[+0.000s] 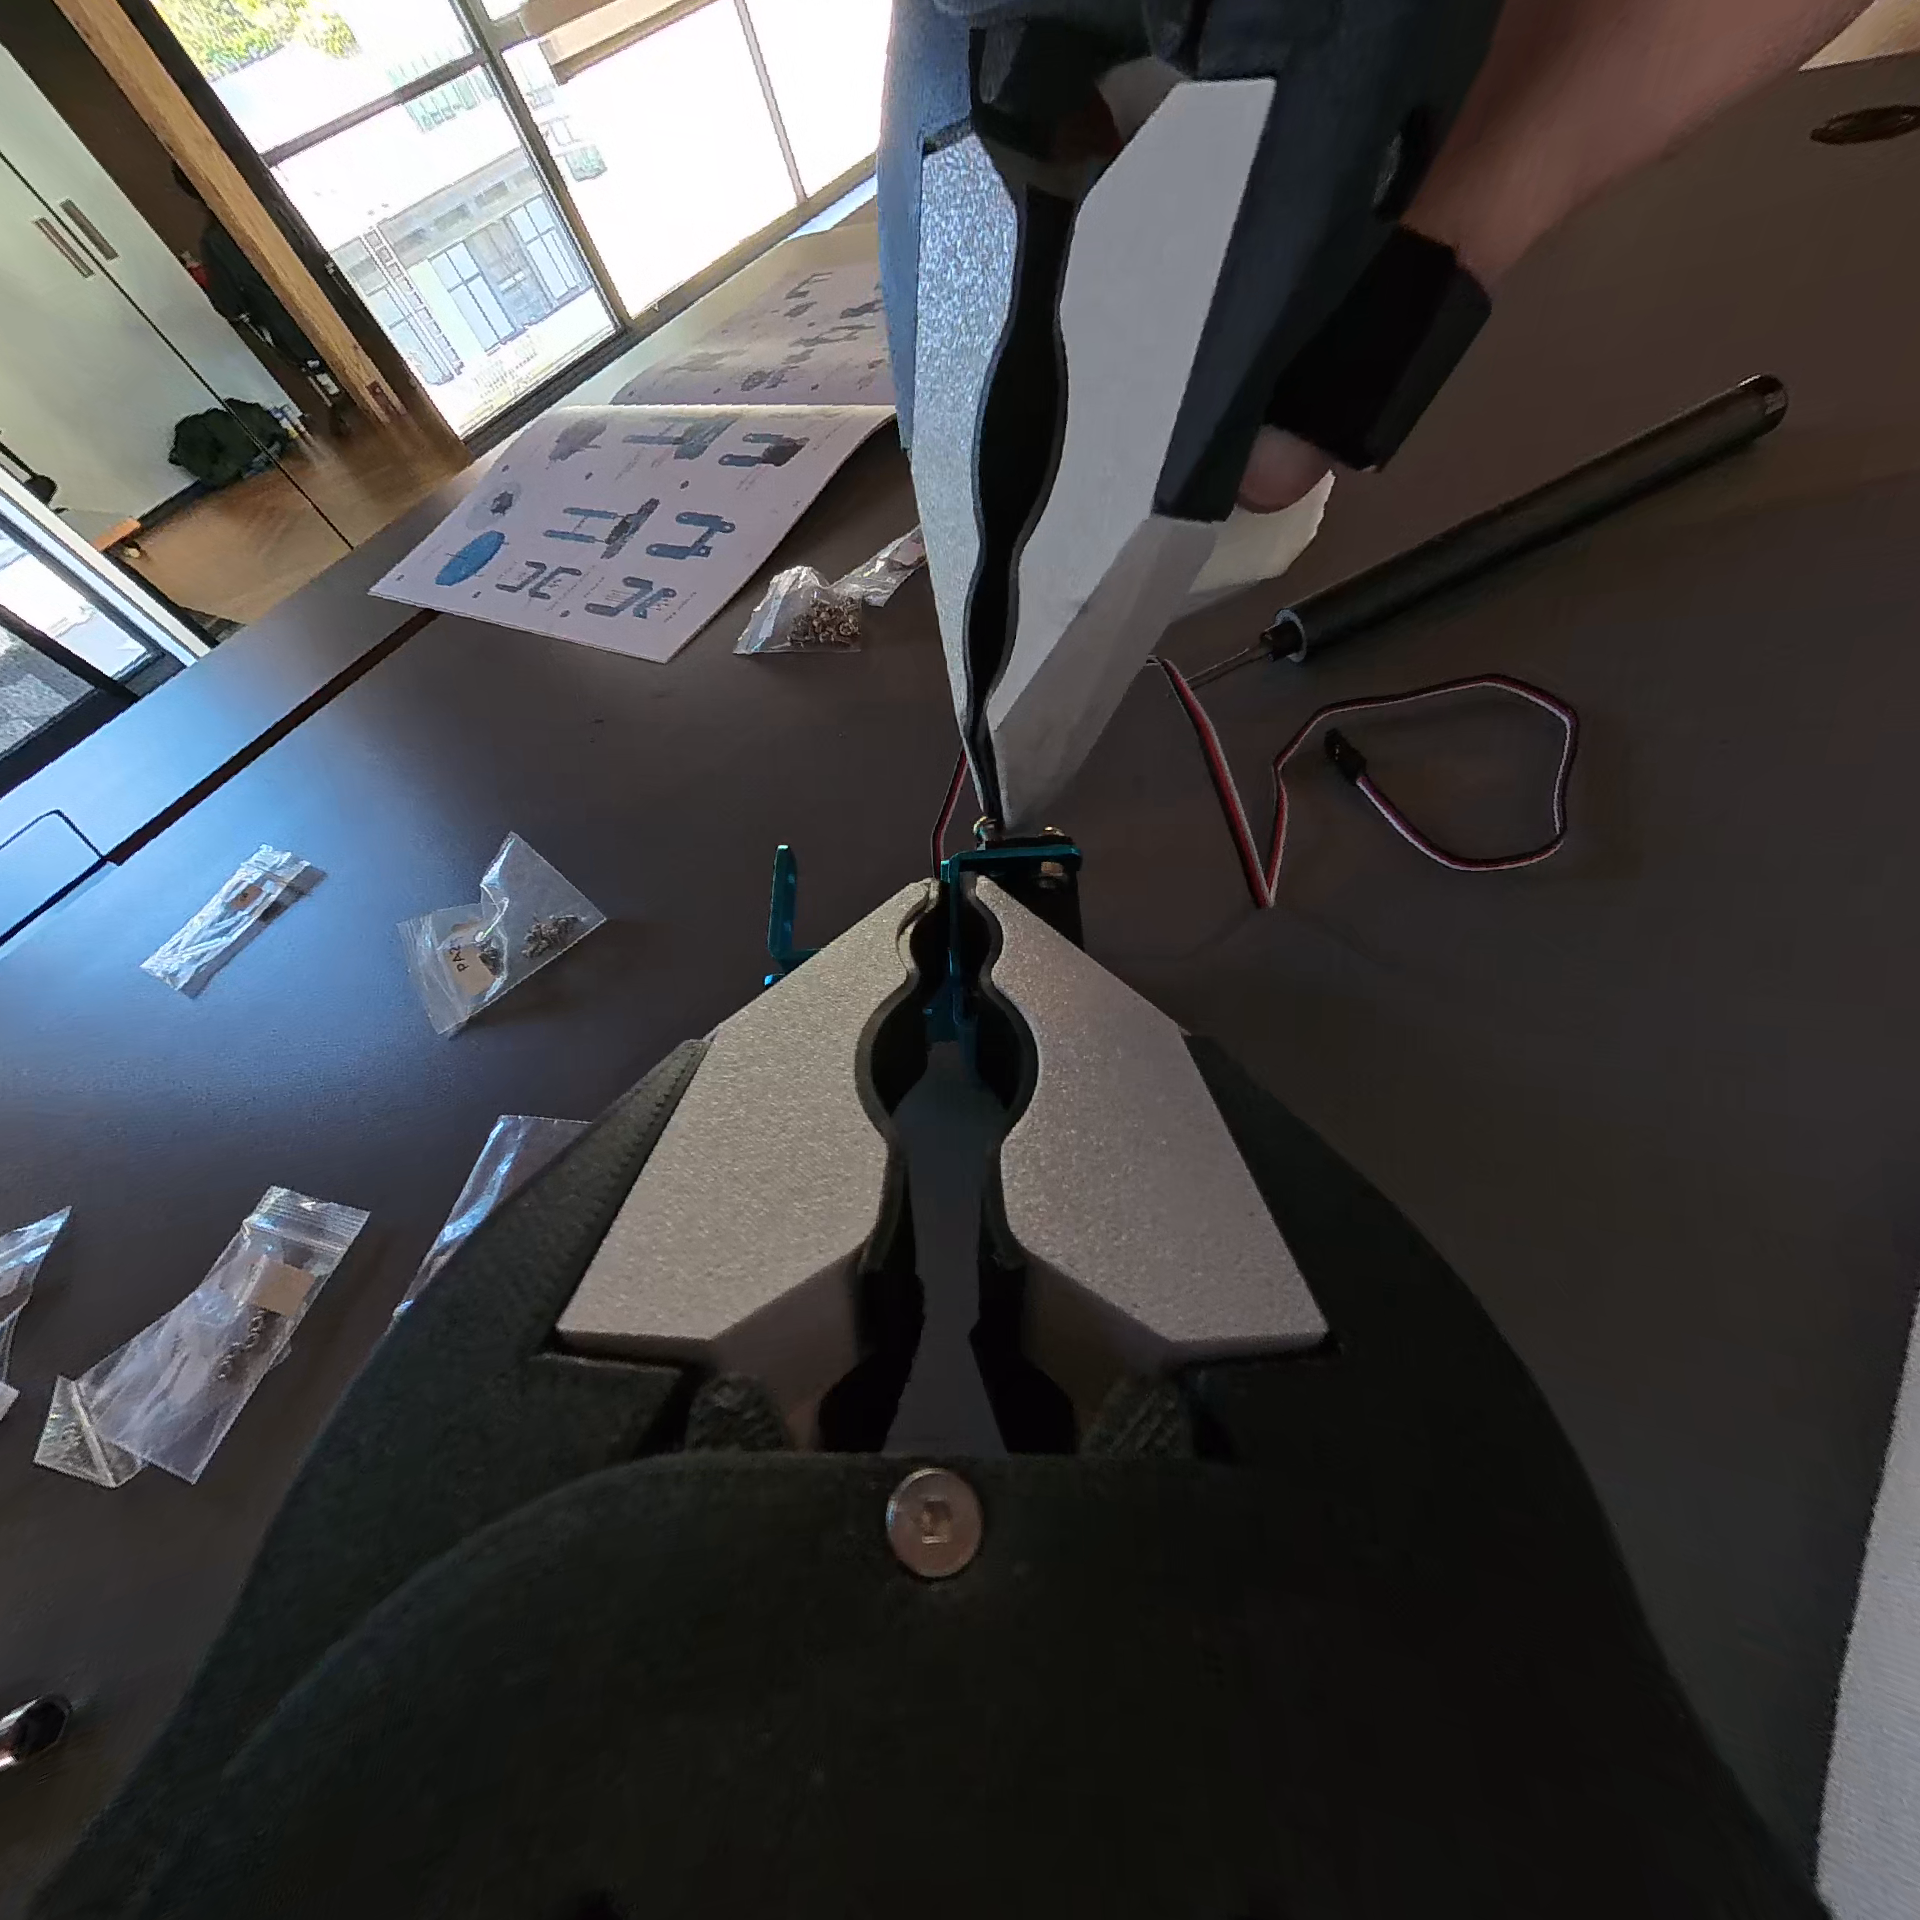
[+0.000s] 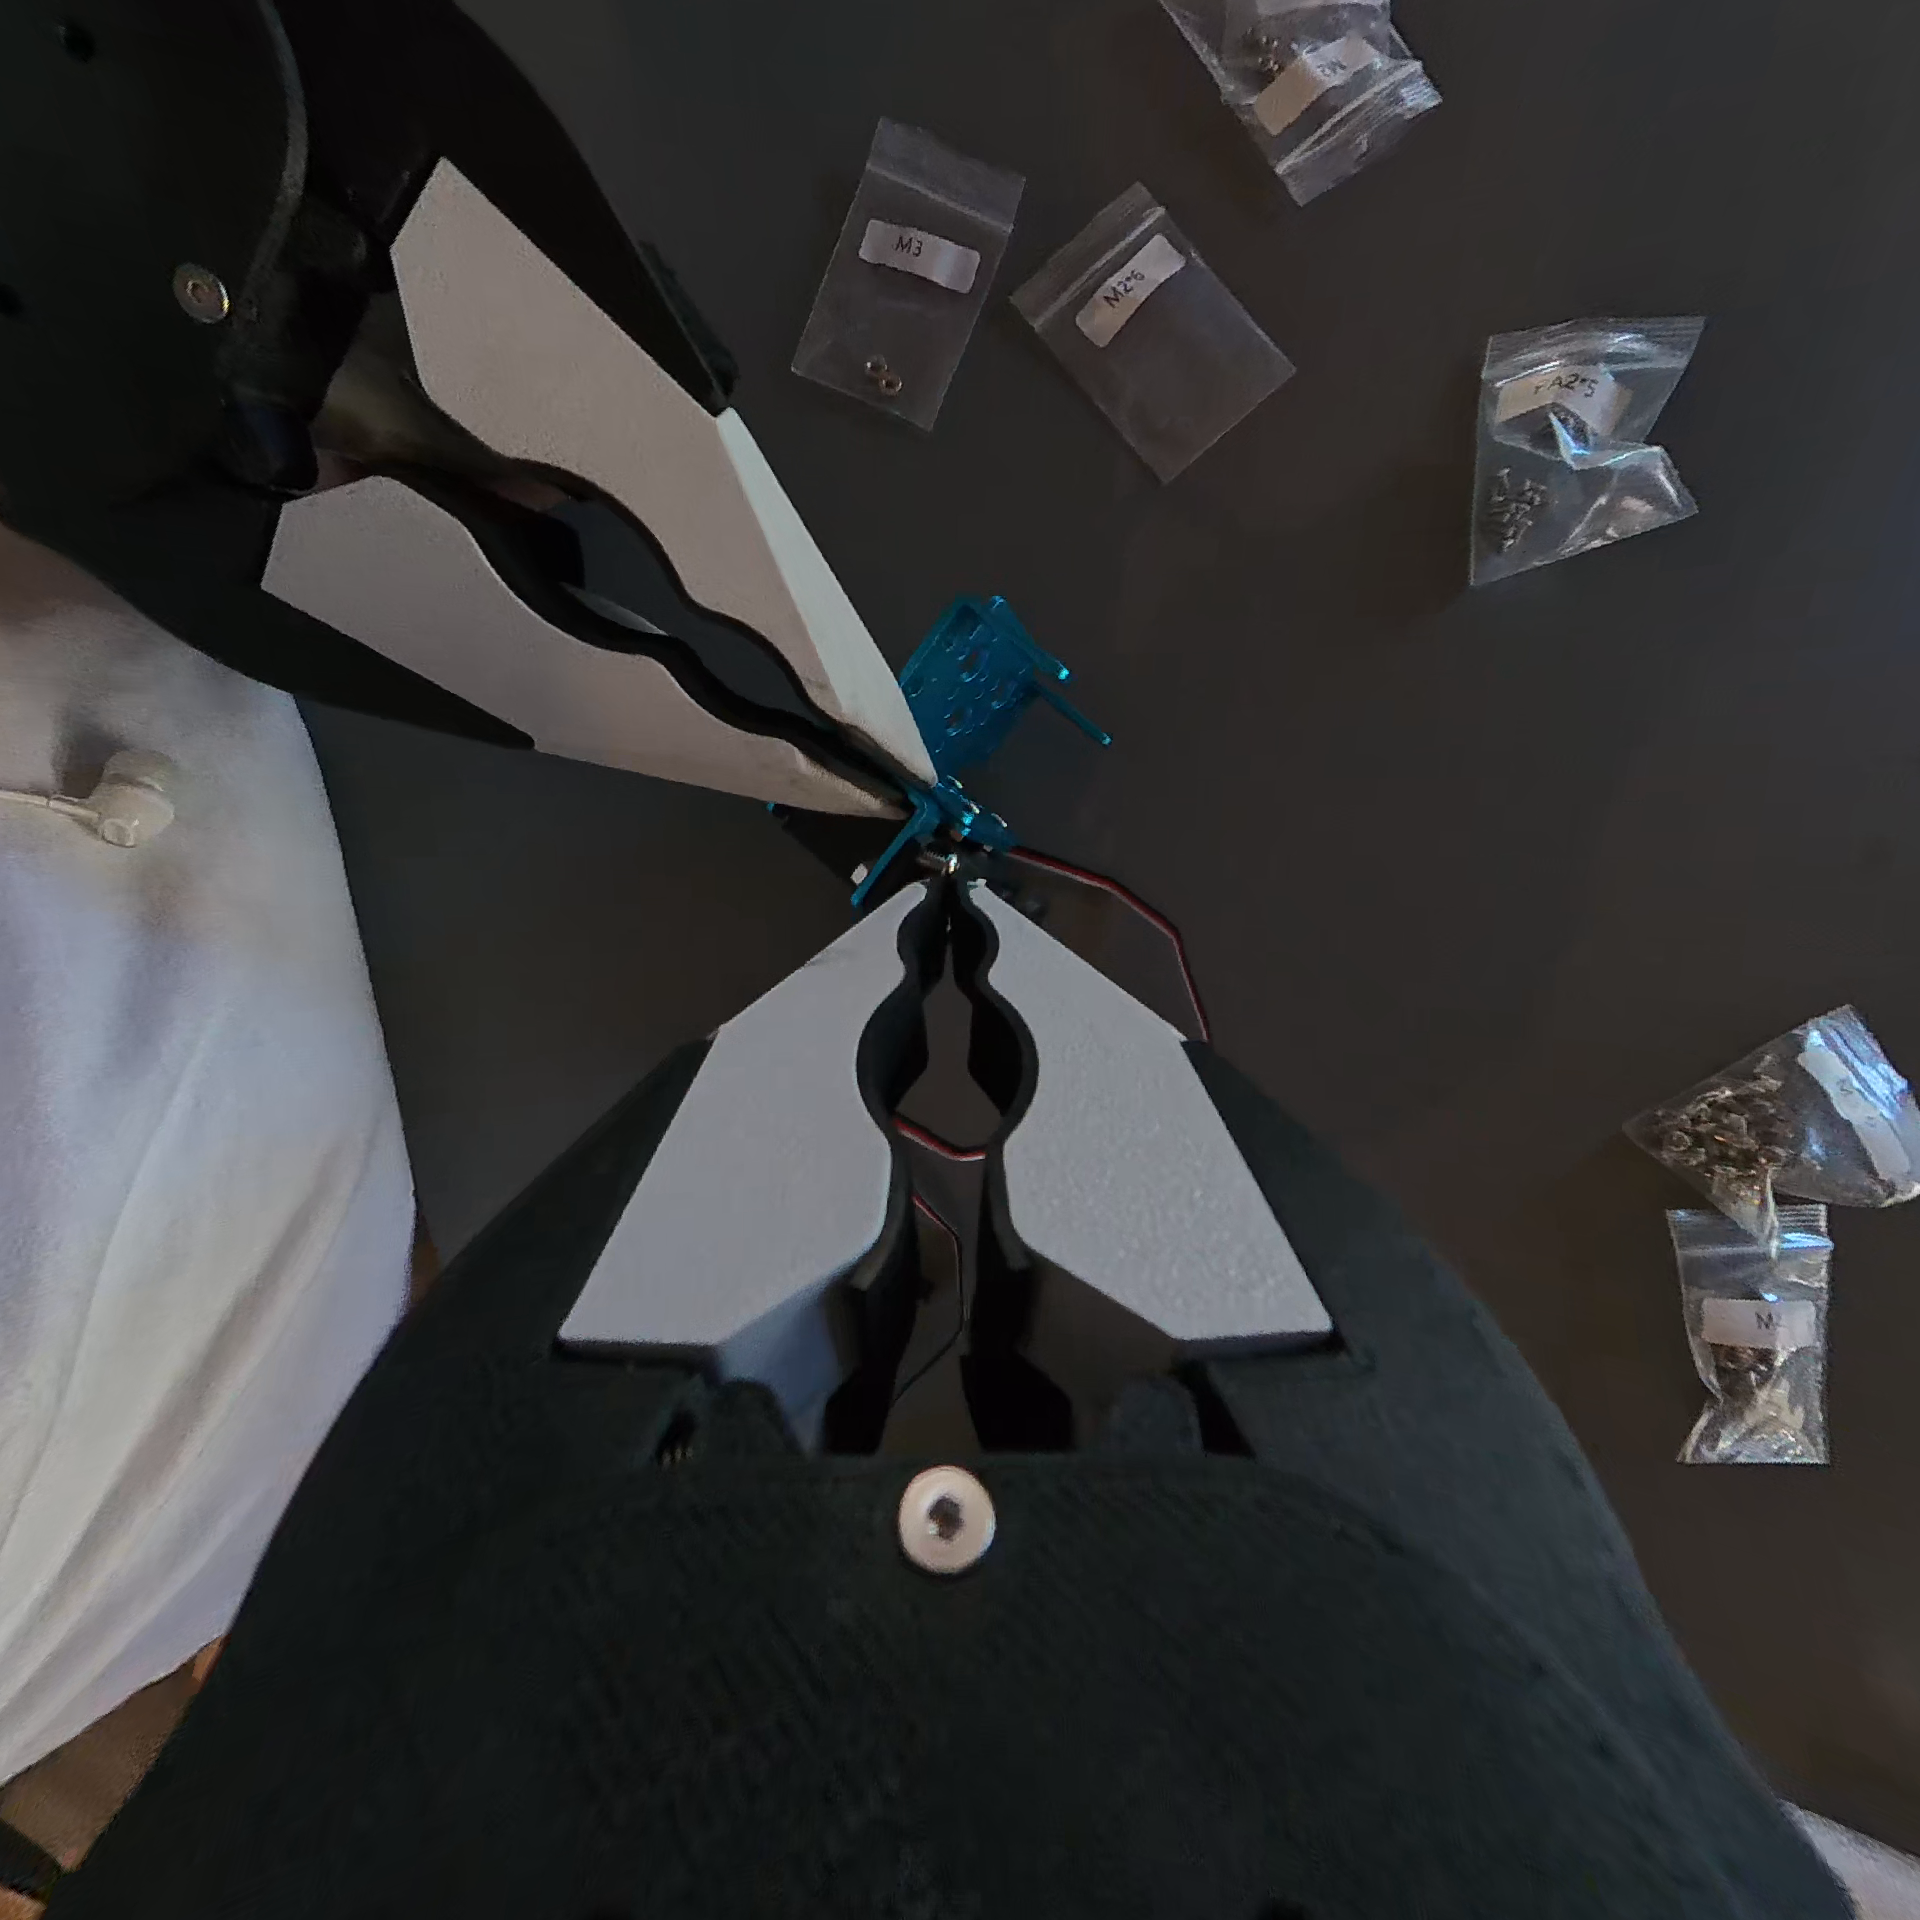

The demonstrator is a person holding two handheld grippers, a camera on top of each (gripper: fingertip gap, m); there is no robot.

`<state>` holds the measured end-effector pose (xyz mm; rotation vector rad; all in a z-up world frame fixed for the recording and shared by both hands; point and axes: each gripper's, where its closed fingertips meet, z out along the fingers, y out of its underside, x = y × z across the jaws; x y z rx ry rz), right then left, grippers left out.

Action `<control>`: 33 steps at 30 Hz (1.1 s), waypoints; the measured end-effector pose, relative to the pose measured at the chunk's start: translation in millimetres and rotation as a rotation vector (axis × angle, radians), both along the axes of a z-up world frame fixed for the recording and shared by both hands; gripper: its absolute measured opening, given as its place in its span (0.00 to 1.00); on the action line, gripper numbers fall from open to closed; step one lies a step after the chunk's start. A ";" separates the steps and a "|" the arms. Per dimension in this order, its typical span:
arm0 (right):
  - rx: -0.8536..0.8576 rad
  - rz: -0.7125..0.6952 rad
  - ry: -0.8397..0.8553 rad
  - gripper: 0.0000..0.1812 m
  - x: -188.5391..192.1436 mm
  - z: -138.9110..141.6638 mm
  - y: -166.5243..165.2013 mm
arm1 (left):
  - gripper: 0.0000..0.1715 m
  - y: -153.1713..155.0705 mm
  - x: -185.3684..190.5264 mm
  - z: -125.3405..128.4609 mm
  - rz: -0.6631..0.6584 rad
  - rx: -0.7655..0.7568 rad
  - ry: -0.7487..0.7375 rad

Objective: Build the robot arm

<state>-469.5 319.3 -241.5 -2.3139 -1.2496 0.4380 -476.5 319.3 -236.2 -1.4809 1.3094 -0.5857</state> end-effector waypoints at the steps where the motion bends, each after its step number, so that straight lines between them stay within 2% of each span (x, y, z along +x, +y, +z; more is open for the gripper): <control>1: 0.010 0.008 -0.005 0.01 0.0 0.0 0.2 | 0.01 0.0 0.0 0.0 0.000 0.000 -0.001; 21: 0.119 0.119 -0.091 0.02 -0.9 0.8 -1.3 | 0.01 0.1 -0.2 0.1 -0.003 0.004 -0.006; 27: 0.055 0.096 -0.016 0.03 -1.4 4.5 -4.4 | 0.01 0.6 0.1 0.1 -0.002 0.001 -0.004; 29: 0.023 0.091 0.008 0.07 -3.1 4.6 -7.1 | 0.01 0.7 0.1 0.1 -0.001 0.004 -0.003; 33: 0.013 0.091 -0.001 0.05 -1.9 4.0 -6.3 | 0.01 0.9 0.2 0.2 -0.001 0.000 -0.005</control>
